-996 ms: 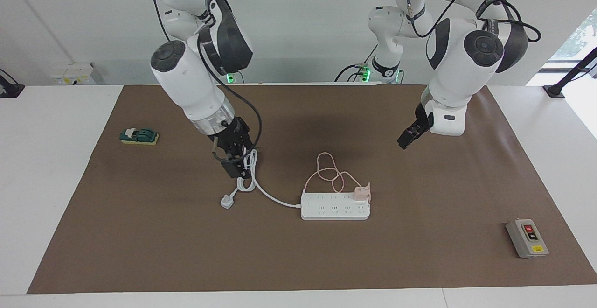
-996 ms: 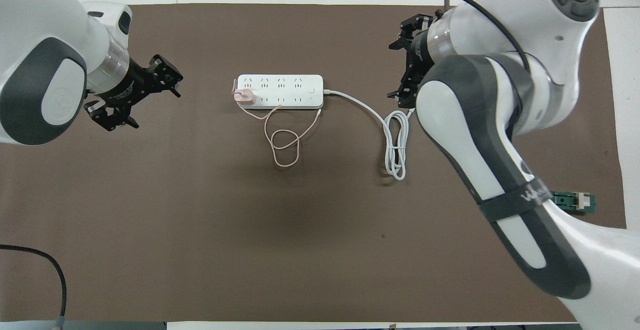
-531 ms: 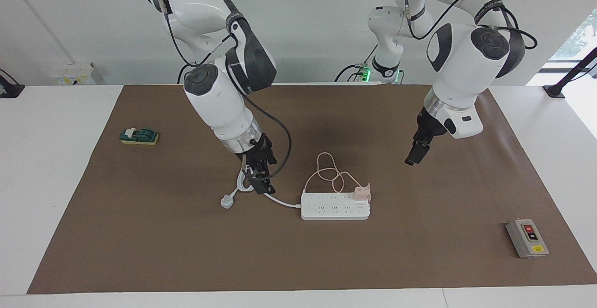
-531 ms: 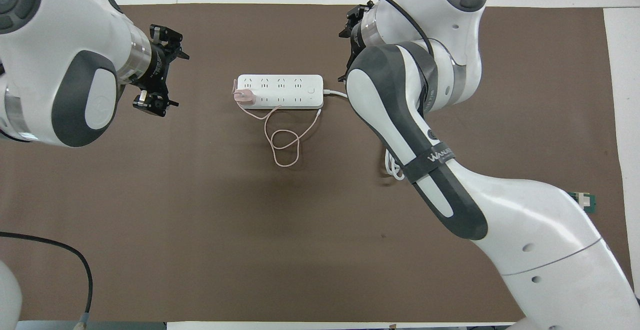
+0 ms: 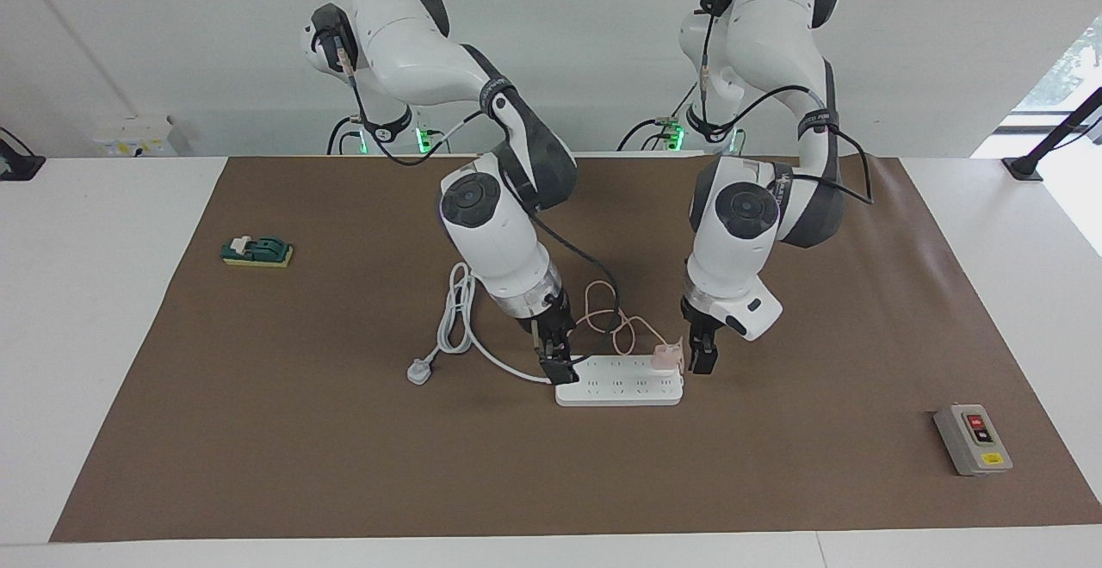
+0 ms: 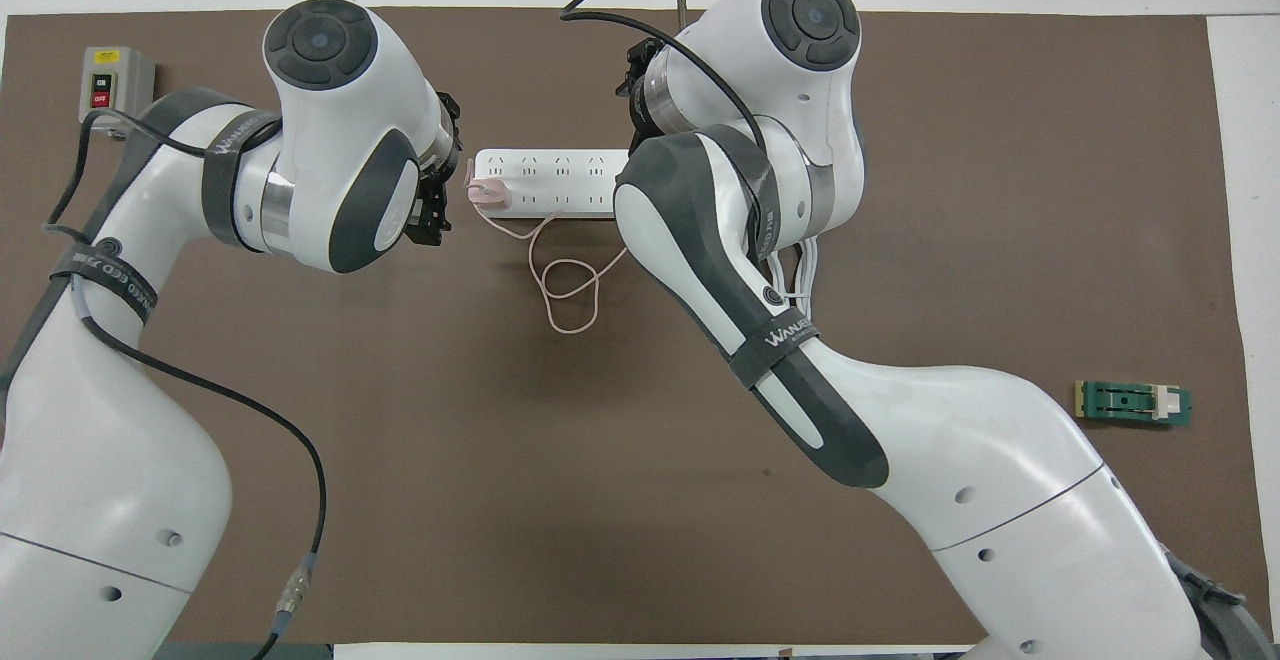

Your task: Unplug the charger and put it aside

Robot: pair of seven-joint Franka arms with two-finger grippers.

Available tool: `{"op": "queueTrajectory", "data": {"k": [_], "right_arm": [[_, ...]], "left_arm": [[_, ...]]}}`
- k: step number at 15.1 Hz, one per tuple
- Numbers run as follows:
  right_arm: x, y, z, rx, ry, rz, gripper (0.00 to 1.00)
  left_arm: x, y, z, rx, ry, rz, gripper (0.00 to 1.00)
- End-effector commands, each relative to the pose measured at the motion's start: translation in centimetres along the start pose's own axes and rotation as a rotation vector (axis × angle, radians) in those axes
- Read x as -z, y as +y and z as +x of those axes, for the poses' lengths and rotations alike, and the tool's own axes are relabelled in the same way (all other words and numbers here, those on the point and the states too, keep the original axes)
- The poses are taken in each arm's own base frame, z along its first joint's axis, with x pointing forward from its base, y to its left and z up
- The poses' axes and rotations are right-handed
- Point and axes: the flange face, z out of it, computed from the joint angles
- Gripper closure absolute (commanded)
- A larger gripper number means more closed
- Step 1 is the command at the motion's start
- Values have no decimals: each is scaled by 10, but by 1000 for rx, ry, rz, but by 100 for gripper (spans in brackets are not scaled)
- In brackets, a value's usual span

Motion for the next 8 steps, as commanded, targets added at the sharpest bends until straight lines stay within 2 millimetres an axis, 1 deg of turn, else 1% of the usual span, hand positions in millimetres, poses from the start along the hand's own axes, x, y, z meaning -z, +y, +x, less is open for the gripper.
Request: {"op": "queueTrajectory", "data": {"k": [1, 2, 4, 5, 6, 7, 8], "right_arm": [[-18, 0, 9, -38, -32, -27, 1], [-39, 1, 8, -39, -27, -44, 1], [-63, -10, -3, -26, -46, -27, 1], [-70, -10, -2, -27, -40, -46, 1], [-70, -11, 3, -29, -29, -64, 1], [-69, -11, 5, -28, -22, -70, 1], [-72, -7, 4, -18, -8, -93, 1]], "left_arm": [[-1, 13, -1, 71, -27, -68, 0], [-7, 14, -7, 68, -32, -74, 0], [-9, 13, -9, 108, -45, -81, 0], [-11, 13, -9, 117, -46, -92, 0], [-18, 10, -11, 113, -43, -83, 0], [-21, 7, -16, 104, -43, -87, 0], [-26, 2, -20, 97, -43, -82, 0]]}}
